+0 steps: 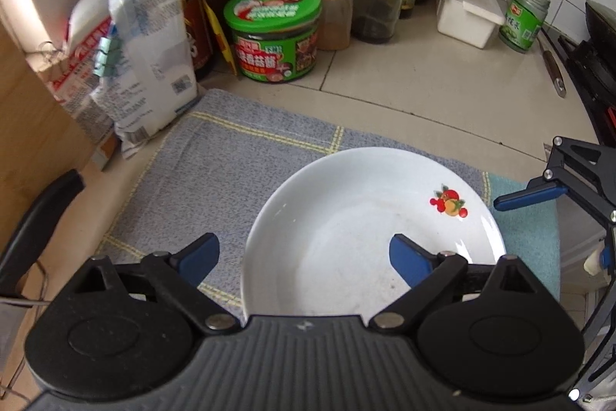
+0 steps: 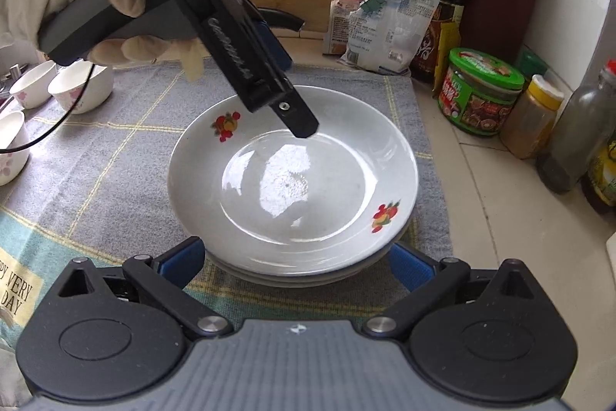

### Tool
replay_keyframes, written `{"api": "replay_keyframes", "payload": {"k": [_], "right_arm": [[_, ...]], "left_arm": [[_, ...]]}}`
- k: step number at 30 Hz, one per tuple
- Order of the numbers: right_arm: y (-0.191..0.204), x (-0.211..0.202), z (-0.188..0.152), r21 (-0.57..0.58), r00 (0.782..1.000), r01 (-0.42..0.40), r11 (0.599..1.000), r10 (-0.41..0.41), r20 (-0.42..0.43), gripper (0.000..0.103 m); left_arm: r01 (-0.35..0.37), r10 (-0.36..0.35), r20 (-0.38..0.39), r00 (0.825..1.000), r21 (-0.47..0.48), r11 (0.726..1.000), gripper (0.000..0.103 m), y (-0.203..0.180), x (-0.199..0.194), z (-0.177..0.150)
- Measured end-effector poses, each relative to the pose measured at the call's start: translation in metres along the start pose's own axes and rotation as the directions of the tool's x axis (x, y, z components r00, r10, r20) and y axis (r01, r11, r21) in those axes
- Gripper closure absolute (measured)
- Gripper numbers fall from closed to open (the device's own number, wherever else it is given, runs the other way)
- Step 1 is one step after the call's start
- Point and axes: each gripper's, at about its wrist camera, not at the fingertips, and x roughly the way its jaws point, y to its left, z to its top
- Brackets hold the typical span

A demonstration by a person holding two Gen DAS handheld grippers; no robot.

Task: Organize plates and bowls
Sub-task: 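Open the left tool and withdraw it from the stacked plates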

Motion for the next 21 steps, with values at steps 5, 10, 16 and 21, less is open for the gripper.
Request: {"api": "replay_keyframes", "payload": {"k": [5, 10, 16, 21], "right_arm": [[0.000, -0.008, 0.005, 0.012, 1.000, 0.019, 1.000, -0.019, 0.015, 0.000], [0.001, -0.007, 0.013, 0.045, 0.998, 0.063, 0.997, -0.064, 0.003, 0.000], [-0.001, -0.010, 0.023, 0.074, 0.997, 0.074, 0.994, -0.076, 0.013, 0.000], [0.002, -0.008, 0.029, 0.061, 0.998, 0.048, 0.997, -0.050, 0.031, 0.000]], "left_arm": [[-0.066, 0.067, 0.054, 0.996, -0.020, 0.998, 0.006, -0.009, -0.030, -0.011], [-0.136, 0.149, 0.133, 0.980, -0.106, 0.985, 0.004, -0.019, -0.068, -0.030], [-0.215, 0.264, 0.188, 0.946, -0.246, 0.945, 0.003, -0.031, -0.102, -0.058], [-0.263, 0.326, 0.140, 0.935, -0.346, 0.901, 0.003, -0.038, -0.112, -0.076]]}}
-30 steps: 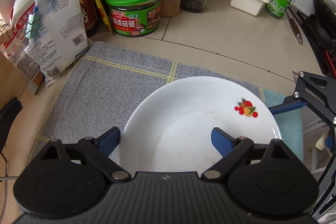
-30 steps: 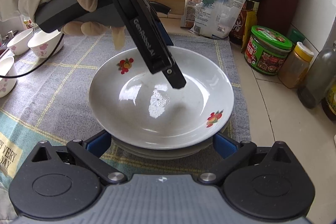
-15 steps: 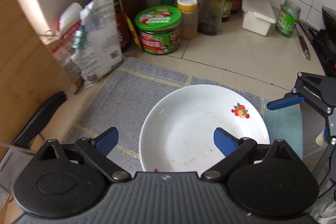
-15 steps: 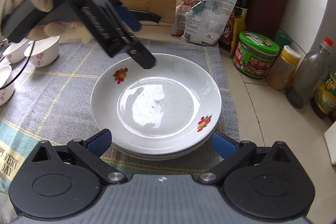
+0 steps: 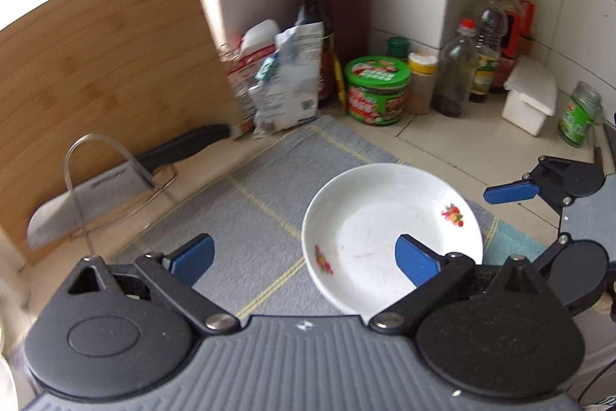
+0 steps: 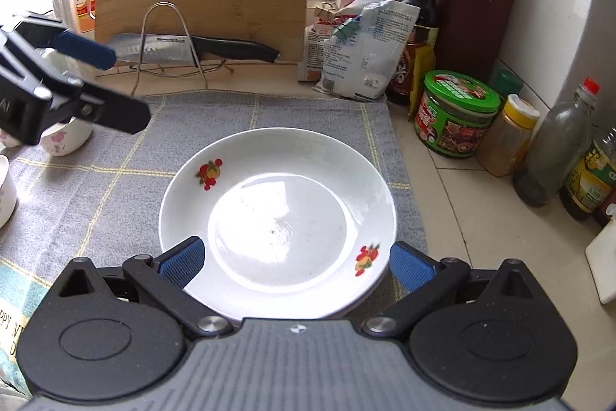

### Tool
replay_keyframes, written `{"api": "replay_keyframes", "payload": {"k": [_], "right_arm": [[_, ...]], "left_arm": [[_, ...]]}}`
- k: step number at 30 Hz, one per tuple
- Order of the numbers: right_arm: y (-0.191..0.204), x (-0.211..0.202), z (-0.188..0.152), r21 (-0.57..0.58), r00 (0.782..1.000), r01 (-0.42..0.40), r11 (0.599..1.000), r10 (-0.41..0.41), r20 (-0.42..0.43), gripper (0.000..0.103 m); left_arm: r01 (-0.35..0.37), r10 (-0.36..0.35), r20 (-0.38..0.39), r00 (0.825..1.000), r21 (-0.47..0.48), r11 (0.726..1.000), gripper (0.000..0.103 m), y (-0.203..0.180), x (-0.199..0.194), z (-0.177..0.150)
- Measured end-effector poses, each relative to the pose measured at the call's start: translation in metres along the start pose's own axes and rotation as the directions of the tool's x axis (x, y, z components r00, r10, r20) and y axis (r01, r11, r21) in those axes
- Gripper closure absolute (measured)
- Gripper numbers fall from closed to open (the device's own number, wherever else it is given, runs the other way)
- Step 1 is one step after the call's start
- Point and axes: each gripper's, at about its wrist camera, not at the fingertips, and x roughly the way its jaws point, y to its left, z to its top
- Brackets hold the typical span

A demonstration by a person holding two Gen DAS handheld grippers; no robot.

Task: Organize plates and bowls
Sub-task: 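Open the left tool and withdraw it from the stacked plates, then grasp a white bowl rim with both tools from opposite sides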

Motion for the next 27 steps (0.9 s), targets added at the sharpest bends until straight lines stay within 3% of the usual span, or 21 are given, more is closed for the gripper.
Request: {"api": "replay_keyframes", "payload": {"k": [10, 16, 23, 27], "right_arm": [[0.018, 0.014, 0.005, -0.066, 0.996, -0.084, 0.994, 0.083, -0.022, 0.000], [0.043, 0.017, 0.013, -0.079, 0.993, -0.116, 0.990, 0.115, -0.009, 0.000], [0.107, 0.010, 0.020, -0.145, 0.991, -0.135, 0.980, 0.137, 0.007, 0.000], [0.157, 0.004, 0.018, -0.169, 0.994, -0.104, 0.980, 0.106, 0.000, 0.000]], "left_arm": [[-0.152, 0.150, -0.028, 0.988, -0.188, 0.970, 0.003, 0.007, -0.026, -0.048], [-0.218, 0.216, -0.035, 0.976, -0.221, 0.951, 0.003, 0.018, -0.048, -0.077], [-0.202, 0.207, -0.009, 0.978, -0.266, 0.943, 0.003, 0.049, -0.086, -0.118], [-0.181, 0.189, 0.007, 0.982, -0.258, 0.949, 0.003, 0.074, -0.114, -0.148]]}}
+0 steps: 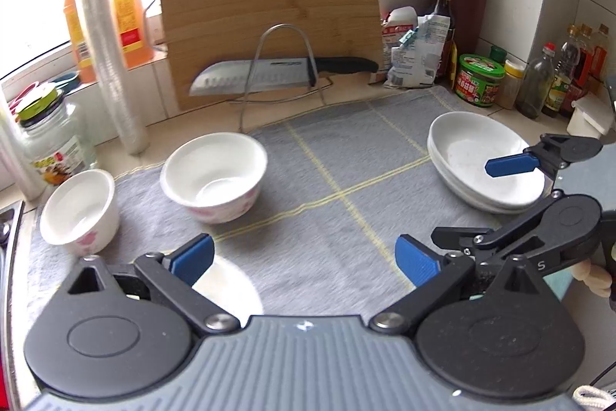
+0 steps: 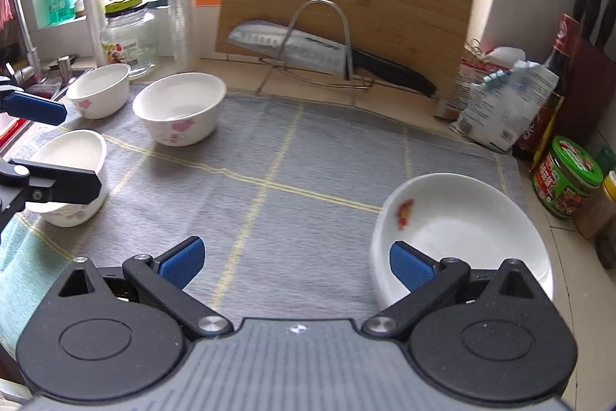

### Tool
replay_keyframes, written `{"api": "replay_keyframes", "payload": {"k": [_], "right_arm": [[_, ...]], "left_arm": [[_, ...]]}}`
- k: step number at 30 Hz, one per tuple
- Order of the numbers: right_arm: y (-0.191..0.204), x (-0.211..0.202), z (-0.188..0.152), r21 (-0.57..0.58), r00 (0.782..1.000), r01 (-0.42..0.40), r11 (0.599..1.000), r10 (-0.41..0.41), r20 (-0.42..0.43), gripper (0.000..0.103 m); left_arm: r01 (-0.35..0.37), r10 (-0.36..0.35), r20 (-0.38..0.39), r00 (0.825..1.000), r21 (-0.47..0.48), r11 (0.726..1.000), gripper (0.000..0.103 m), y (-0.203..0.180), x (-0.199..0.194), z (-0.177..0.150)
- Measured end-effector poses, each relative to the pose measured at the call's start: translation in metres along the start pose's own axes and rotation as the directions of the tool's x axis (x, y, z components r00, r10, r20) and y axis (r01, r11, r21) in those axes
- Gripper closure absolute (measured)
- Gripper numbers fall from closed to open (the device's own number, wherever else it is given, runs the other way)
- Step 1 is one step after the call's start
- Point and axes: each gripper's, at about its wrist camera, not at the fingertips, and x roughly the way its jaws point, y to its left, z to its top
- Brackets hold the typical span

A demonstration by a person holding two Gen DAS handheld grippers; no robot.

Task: Organize plates and bowls
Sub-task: 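Grasp a white bowl rim with both tools from opposite sides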

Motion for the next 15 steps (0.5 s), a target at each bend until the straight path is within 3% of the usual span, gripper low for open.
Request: {"api": "replay_keyframes", "payload": {"k": [7, 15], "right_arm": [[0.081, 0.001, -0.001, -0.032, 1.000, -0.028, 0.999, 0.028, 0.005, 0.000], [0.141, 0.016, -0.001, -0.140, 0.988, -0.154, 0.978, 0.153, -0.017, 0.000]], "left_arm": [[0.033, -0.033, -0.001, 0.999, 0.044, 0.998, 0.003, 0.065, -0.023, -0.034], [0.051, -0.049, -0.049, 0.998, 0.057, 0.997, 0.003, 0.113, -0.026, -0.056]]}}
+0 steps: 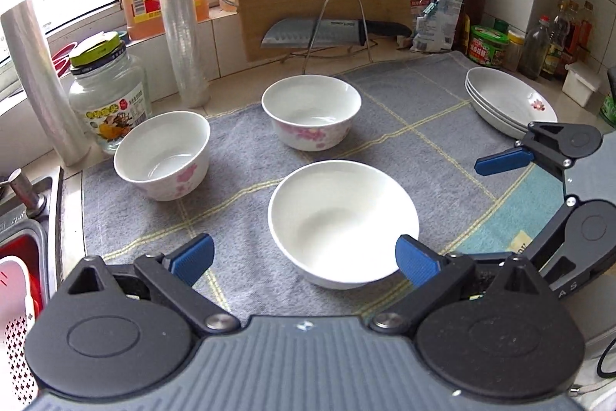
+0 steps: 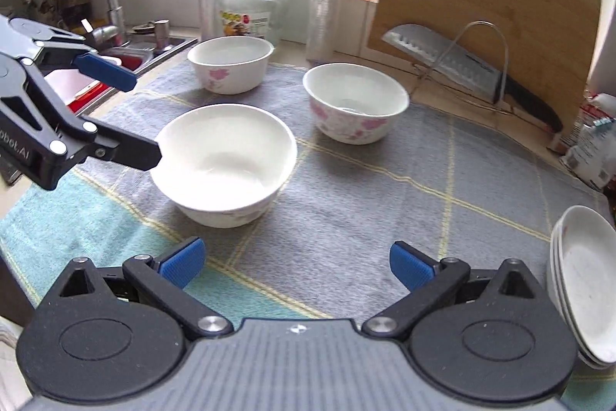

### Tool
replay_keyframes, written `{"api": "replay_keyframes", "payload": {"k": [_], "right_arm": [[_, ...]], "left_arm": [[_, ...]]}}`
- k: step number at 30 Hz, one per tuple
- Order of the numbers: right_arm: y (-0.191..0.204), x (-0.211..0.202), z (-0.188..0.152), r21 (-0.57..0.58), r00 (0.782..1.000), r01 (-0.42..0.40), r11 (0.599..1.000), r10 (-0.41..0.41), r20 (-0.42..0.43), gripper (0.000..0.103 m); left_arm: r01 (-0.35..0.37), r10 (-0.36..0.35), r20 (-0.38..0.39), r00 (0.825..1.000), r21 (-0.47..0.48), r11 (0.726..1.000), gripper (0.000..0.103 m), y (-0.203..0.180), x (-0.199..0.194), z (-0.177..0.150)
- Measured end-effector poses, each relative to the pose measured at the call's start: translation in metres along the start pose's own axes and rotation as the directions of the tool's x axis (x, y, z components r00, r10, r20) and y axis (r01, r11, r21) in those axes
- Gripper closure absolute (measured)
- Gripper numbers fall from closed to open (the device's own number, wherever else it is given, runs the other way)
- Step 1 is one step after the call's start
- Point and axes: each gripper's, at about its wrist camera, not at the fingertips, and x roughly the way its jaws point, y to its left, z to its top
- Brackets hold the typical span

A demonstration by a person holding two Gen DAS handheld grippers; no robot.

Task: Organize plates and bowls
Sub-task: 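Grasp a white bowl rim with both tools from opposite sides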

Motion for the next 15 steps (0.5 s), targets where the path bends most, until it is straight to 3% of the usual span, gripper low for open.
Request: {"api": "replay_keyframes", "payload": {"k": [3, 7, 15], "right_arm": [[0.010, 0.013, 0.002, -0.041, 0.999, -0.038, 0.998, 0.037, -0.015, 0.000], [0.018, 0.026, 0.006, -0.089, 0.997, -0.070, 0.994, 0.069, -0.023, 0.000], [0.016, 0.038, 0.012, -0.150, 0.992, -0.122, 0.981, 0.117, -0.044, 0.000]], "left_arm": [[0.009, -0.008, -0.024, 1.000, 0.010, 1.000, 0.003, 0.011, 0.004, 0.000], [0.085, -0.078, -0.070, 0.995, 0.111, 0.990, 0.003, 0.017, 0.013, -0.005], [0.197, -0.148, -0.161, 0.976, 0.351, 0.916, 0.003, 0.019, 0.040, -0.013]]}}
